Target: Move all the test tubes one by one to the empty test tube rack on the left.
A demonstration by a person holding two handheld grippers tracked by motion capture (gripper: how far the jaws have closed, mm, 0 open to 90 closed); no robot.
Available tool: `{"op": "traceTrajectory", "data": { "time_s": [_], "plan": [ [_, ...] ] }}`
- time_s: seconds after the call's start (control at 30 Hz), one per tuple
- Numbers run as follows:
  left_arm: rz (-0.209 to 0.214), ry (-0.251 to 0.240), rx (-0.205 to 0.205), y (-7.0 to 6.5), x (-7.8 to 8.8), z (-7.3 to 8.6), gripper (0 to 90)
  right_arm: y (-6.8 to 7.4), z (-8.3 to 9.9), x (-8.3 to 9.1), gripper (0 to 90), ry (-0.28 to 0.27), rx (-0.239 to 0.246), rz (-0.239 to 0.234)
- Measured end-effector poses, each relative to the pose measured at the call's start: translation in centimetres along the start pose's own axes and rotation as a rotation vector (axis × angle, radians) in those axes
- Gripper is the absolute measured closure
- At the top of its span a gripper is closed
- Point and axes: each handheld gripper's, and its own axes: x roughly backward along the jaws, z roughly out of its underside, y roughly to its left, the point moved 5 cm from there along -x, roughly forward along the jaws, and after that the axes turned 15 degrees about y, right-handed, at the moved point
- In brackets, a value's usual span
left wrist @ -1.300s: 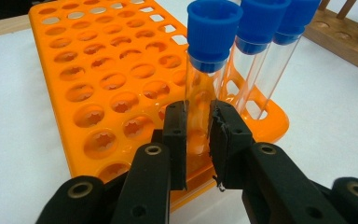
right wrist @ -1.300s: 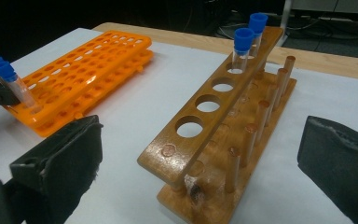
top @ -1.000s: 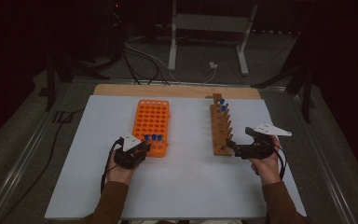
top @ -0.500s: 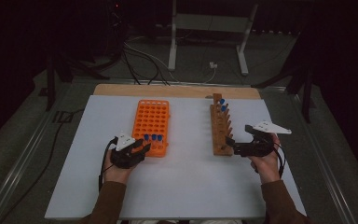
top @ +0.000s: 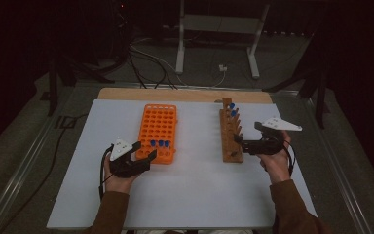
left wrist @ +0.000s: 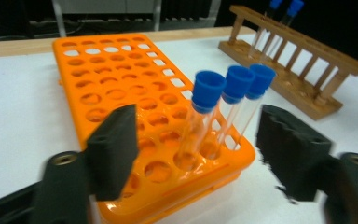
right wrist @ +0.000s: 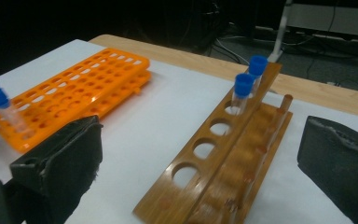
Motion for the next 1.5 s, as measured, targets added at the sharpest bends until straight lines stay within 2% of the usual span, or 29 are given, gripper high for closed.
{"op": "traceTrajectory", "data": {
  "time_s": [0.1,0.2,0.23,0.43,0.7,0.87,0.93,1.0,1.07,1.2,1.5],
  "plan": [
    [0.003,0.008,-0.015,-0.2,-0.1,-0.1,15.0,-0.4,-0.7,-0.4,0.1,-0.005,-0.007,0.008],
    [0.011,0.023,-0.009,-0.3,-0.3,-0.1,1.5,-0.9,-1.3,-0.9,2.6,-0.015,-0.014,0.019],
    [0.007,0.023,-0.010,-0.4,-0.4,-0.1,0.9,-1.1,-1.5,-1.1,4.7,-0.013,-0.018,0.022],
    [0.009,0.025,-0.003,-0.3,-0.5,-0.1,0.6,-2.2,-2.7,-2.7,8.8,0.012,-0.033,0.029],
    [0.008,0.042,-0.005,-0.3,-0.8,0.0,0.7,-3.3,-3.0,-5.6,24.2,0.065,-0.064,0.033],
    [0.009,0.048,-0.008,-0.3,-0.9,0.0,0.7,-3.8,-2.5,-7.4,43.2,0.101,-0.074,0.064],
    [0.008,0.051,-0.008,-0.4,-1.0,0.1,0.7,-4.0,-2.4,-7.9,50.7,0.112,-0.065,0.096],
    [0.009,0.053,-0.008,-0.4,-1.0,0.1,0.7,-4.1,-2.3,-8.3,57.4,0.118,-0.051,0.105],
    [0.008,0.053,-0.009,-0.4,-1.0,0.1,0.7,-4.1,-2.3,-8.6,65.4,0.115,-0.045,0.111],
    [0.007,0.054,-0.007,-0.4,-1.0,0.1,0.7,-4.1,-2.4,-9.1,74.0,0.101,-0.046,0.111],
    [0.007,0.056,-0.011,-0.4,-1.1,0.1,0.8,-3.6,-2.7,-9.8,75.6,0.094,-0.039,0.112]
  ]
}}
